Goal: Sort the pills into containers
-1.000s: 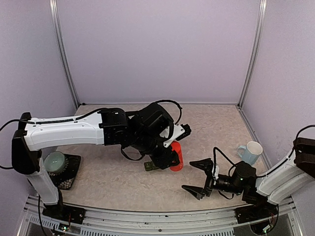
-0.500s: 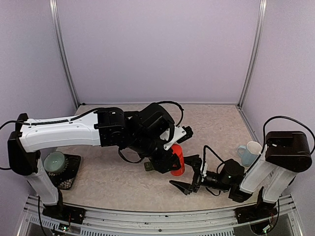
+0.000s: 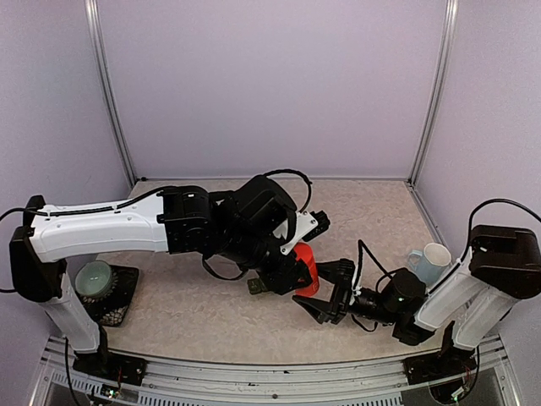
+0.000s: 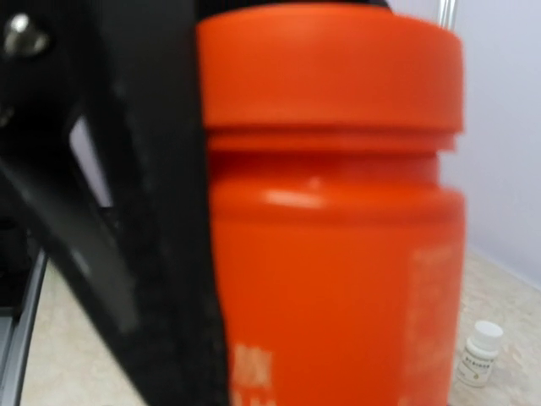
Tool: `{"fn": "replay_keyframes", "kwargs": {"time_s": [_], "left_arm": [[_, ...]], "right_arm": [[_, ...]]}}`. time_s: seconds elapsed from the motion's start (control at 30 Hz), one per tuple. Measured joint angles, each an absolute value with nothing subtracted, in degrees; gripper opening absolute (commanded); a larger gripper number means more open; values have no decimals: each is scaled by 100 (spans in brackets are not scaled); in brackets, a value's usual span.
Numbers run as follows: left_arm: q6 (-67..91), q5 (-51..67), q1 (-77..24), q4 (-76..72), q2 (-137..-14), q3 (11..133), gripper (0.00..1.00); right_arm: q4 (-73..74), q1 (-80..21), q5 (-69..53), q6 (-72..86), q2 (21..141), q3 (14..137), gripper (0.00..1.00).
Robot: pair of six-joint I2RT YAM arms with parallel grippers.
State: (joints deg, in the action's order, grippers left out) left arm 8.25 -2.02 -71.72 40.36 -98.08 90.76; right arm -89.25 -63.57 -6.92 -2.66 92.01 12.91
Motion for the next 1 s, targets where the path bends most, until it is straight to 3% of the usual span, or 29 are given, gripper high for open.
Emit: {"fn": "replay_keyframes", "kwargs": {"time_s": [0.13,0.5,0.6,0.8,1.0], "left_arm": [[860,-202,-7172,3988,-9786,9043,47],[899,-207,-7170,3931,-9747,8969,47],[904,-226,-7170,3933,-9701,8967,47],[906,-239,-7172,3900,-9675,8967,47],[906,-237,-7172,3894,-9675,8967,47]], "right_arm": [[-8923,-6357,-685,-193,9201,1389,65],[-8925,-6357,-591,-148,9201,1575,58],[-8930,-6357,-598,-161,9201,1621,58],[-8930,-6357,-598,-167,9214,1706,69],[-8930,-6357,-598,-165,9238,1747,64]]}}
